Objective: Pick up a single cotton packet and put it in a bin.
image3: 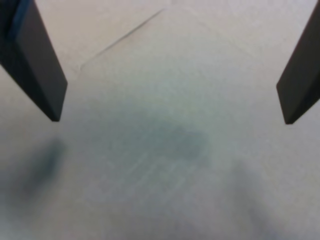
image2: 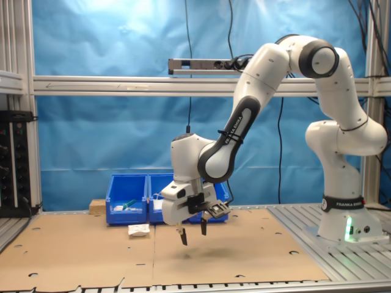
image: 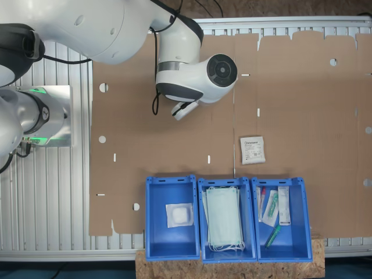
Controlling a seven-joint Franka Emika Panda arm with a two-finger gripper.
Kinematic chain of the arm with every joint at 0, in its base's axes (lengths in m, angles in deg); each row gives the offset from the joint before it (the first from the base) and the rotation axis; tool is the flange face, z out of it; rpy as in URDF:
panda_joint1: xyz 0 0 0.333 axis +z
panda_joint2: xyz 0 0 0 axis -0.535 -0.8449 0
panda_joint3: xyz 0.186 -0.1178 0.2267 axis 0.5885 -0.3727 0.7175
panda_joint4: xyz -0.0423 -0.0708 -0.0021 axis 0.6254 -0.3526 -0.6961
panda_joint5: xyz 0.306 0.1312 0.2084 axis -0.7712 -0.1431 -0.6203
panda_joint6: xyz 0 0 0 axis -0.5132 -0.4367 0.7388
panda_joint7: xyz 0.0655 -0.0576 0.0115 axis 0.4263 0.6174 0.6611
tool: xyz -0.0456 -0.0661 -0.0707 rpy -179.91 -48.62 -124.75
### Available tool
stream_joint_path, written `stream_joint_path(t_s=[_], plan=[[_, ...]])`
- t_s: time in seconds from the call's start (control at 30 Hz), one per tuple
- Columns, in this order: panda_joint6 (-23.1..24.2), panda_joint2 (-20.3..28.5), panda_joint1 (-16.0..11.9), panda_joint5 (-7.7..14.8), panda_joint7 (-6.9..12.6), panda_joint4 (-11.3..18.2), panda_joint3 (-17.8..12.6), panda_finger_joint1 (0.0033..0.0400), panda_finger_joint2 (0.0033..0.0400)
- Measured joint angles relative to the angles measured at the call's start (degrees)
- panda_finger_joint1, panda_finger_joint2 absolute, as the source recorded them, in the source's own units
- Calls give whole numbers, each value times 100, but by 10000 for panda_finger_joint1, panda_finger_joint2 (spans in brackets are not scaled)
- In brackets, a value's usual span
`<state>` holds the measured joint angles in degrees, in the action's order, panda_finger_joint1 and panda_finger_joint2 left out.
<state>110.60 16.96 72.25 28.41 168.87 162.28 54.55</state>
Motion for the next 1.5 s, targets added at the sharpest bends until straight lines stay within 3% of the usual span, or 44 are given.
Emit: stream_joint_path(t_s=[0.3,0.6,1.03,1.5], plan=[[-225,228,0,0,0,-211,-3,400,400],[-523,319,-2,26,0,-680,-115,400,400],[-1184,304,-138,33,-23,-1738,-339,400,400],[-1769,-210,-768,33,-415,-3060,-403,400,400]])
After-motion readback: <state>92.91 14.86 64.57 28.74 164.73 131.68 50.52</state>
